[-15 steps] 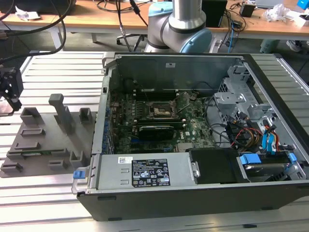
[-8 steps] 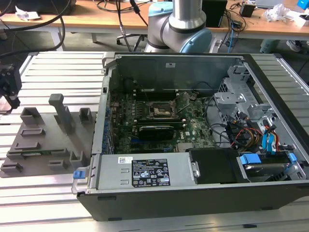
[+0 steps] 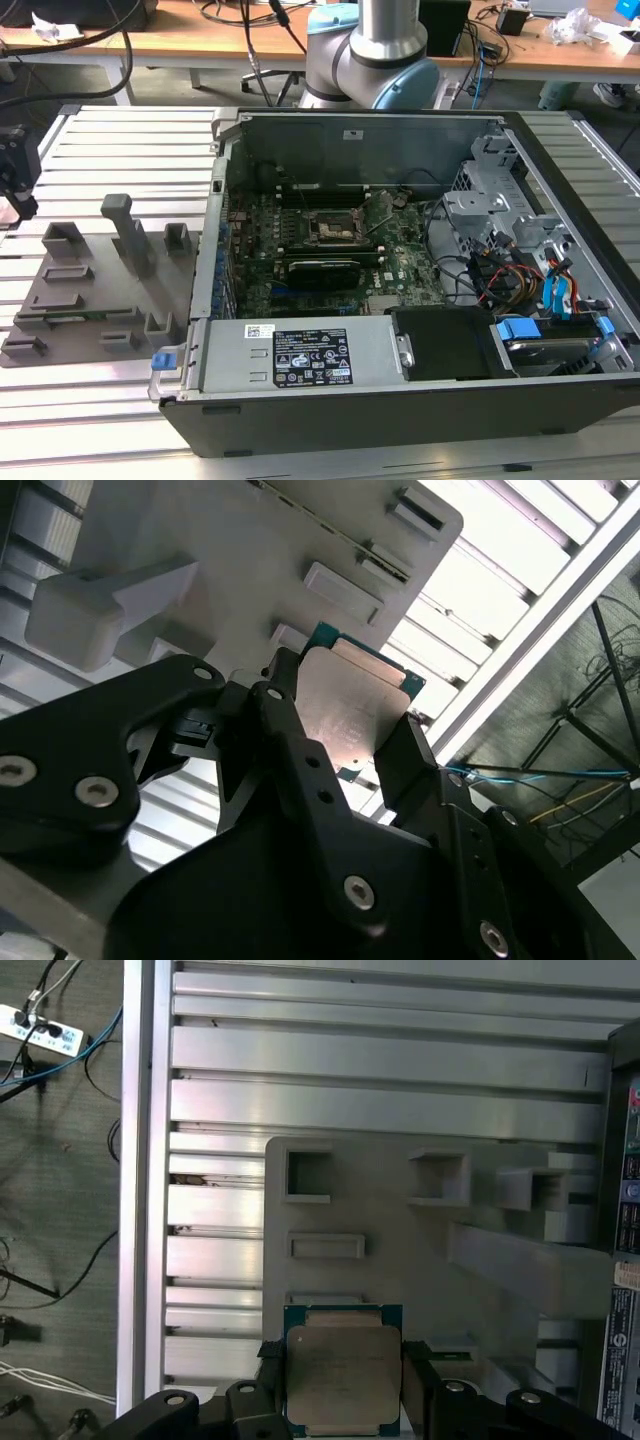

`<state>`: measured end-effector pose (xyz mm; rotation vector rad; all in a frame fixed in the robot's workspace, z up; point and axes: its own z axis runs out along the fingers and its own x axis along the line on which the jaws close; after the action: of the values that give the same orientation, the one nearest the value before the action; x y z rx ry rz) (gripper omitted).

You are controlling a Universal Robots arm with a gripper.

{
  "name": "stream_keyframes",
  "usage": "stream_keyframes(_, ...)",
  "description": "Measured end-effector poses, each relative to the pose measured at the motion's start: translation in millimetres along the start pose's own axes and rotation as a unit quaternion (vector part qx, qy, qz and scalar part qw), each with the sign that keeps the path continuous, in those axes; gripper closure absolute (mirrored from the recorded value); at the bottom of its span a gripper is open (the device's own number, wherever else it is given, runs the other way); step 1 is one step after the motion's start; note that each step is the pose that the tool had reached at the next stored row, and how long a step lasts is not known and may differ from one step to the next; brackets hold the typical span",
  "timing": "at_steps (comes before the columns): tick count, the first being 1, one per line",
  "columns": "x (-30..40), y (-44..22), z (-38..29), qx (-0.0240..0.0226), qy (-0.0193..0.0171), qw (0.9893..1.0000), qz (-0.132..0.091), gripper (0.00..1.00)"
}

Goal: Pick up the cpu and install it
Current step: 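Pick up the cpu and move it towards the insertion slot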

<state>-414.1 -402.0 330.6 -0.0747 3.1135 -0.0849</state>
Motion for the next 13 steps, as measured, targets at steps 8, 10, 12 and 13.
stream_keyframes(8,-0.3,-0.7,-10.9,-0.0020,0.0000,1.0000,0.000,0.45)
stream_keyframes(10,-0.3,-0.7,-13.0,-0.0095,-0.0004,1.0000,0.000,0.45)
stream_keyframes(12,-0.5,-0.9,-18.2,-0.0145,-0.0005,0.9999,0.000,0.45)
stream_keyframes(13,-0.5,-1.1,-20.8,-0.0145,-0.0005,0.9999,0.000,0.45)
